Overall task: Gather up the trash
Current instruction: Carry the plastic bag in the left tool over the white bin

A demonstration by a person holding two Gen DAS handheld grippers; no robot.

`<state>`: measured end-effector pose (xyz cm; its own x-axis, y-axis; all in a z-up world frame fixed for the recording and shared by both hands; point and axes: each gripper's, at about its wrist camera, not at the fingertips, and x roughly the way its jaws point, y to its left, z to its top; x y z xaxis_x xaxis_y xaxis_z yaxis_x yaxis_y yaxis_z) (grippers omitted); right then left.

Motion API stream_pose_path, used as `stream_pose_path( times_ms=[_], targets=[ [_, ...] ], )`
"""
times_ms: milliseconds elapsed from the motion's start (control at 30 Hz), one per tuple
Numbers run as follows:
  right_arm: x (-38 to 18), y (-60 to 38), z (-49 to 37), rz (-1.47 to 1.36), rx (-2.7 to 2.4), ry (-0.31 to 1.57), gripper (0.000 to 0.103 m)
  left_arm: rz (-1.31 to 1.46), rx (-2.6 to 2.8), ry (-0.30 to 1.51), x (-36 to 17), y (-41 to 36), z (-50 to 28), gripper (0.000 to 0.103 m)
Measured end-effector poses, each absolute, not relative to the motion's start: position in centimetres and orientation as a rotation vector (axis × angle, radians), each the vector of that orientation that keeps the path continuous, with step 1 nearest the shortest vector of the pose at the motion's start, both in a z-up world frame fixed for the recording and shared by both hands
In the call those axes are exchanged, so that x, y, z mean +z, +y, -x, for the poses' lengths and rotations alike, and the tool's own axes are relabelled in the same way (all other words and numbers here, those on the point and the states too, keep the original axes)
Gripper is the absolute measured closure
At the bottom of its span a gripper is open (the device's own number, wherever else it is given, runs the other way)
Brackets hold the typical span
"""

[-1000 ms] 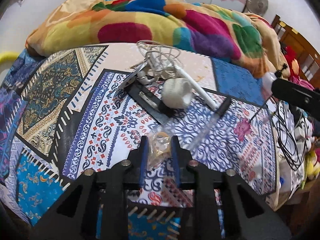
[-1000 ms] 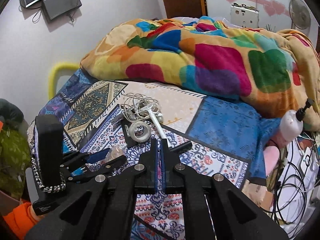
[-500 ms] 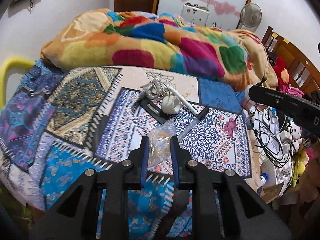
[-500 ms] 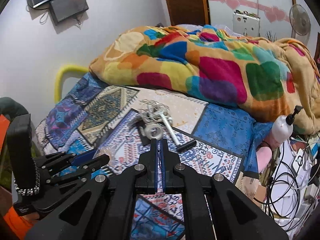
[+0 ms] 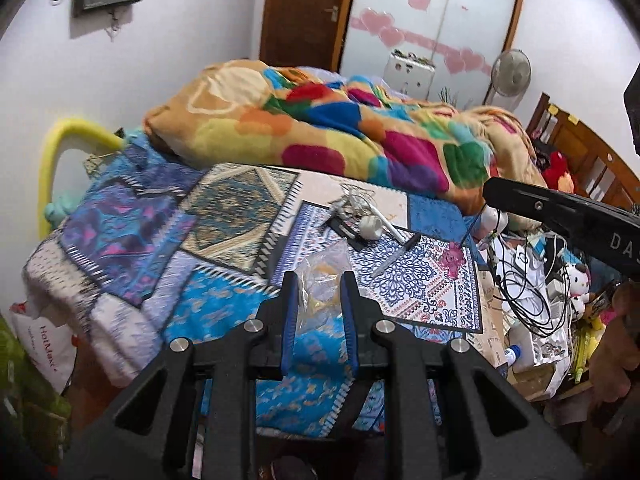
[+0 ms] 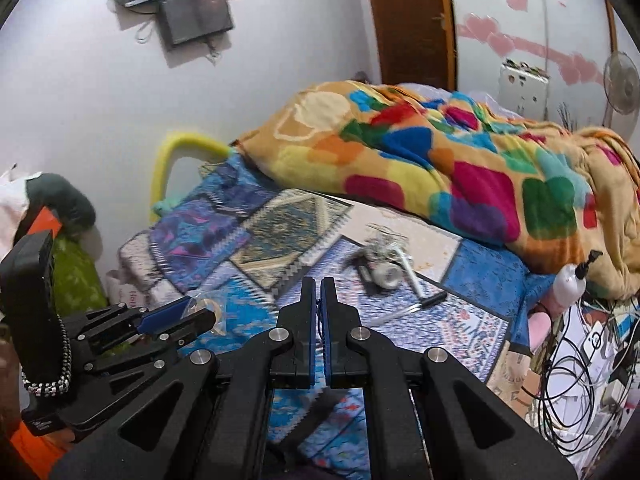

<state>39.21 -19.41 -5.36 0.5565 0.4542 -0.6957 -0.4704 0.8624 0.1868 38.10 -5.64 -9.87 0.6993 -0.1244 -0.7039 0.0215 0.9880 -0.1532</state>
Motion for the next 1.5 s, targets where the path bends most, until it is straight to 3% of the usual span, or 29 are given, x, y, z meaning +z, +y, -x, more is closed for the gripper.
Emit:
stream_pose_path(
  times_ms=[367, 800, 1200, 1500],
  targets=[
    [-2.5, -13.3, -32.6, 0.070, 0.679, 0.763, 0.101, 0.138, 0.031, 0.730, -6.8, 0.2, -29.3, 0.083],
    [-3.8, -4.8, -26.3, 0.163, 0.850, 0.796, 0.101, 0.209, 0.197, 0.737, -7.8, 7.8, -20.9, 0.083],
    [-8.5, 2.9, -22.1, 0.326, 0.969, 0.885, 0.100, 0.280, 0.345, 0.844, -12.8, 13.9, -15.7, 0.083],
    [-14.5, 7.9, -21.2, 0.442, 1.002, 1.030, 0.100, 0.395, 0.408, 0.994, -20.5, 16.8, -14.1, 0.083]
  ],
)
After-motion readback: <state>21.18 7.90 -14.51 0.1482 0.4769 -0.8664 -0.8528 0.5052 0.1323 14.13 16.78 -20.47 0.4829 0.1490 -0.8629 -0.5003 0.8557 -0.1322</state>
